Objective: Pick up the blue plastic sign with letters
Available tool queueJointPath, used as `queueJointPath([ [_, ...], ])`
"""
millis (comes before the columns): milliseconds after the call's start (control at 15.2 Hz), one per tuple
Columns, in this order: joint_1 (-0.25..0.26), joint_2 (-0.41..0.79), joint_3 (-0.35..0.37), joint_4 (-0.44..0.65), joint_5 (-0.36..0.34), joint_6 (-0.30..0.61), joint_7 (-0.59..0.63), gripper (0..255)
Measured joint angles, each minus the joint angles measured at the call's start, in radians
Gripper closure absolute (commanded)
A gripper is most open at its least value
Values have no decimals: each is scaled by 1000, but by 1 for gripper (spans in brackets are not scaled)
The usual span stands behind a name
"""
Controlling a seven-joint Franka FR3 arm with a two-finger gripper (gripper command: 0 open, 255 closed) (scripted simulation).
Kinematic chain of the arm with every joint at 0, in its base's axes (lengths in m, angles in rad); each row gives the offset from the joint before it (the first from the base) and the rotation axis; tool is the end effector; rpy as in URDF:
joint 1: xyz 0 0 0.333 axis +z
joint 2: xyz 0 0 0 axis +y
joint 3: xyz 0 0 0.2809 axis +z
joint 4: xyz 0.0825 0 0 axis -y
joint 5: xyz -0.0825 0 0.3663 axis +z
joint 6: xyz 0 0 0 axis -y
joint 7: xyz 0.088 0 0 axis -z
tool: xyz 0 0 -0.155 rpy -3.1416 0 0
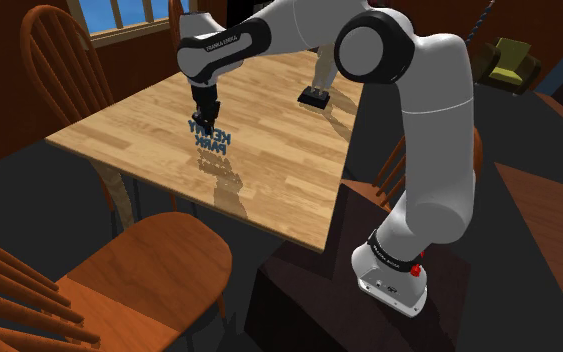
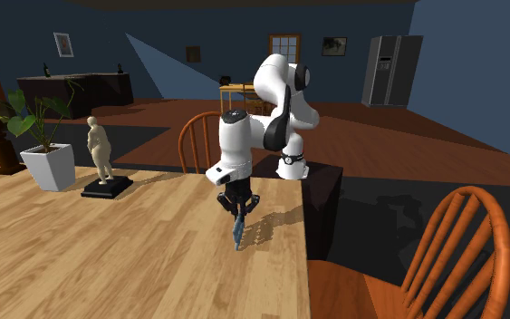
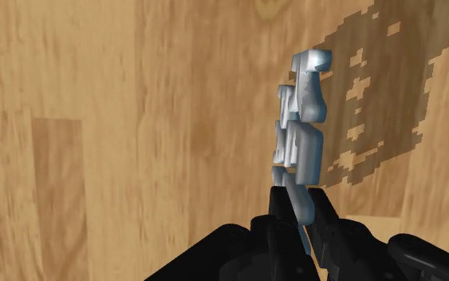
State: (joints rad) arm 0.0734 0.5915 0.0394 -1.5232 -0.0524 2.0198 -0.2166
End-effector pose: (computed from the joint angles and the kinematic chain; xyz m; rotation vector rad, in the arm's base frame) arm 0.6509 0.0661 0.2388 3.0718 0.5411 -0.1489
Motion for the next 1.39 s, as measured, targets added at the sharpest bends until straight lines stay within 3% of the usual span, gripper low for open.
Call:
queueJointPath([
  [396,0,-2,0,3,0,-5,0,255],
  [1386,-1,-69,2,88,5,-157,-7,255],
])
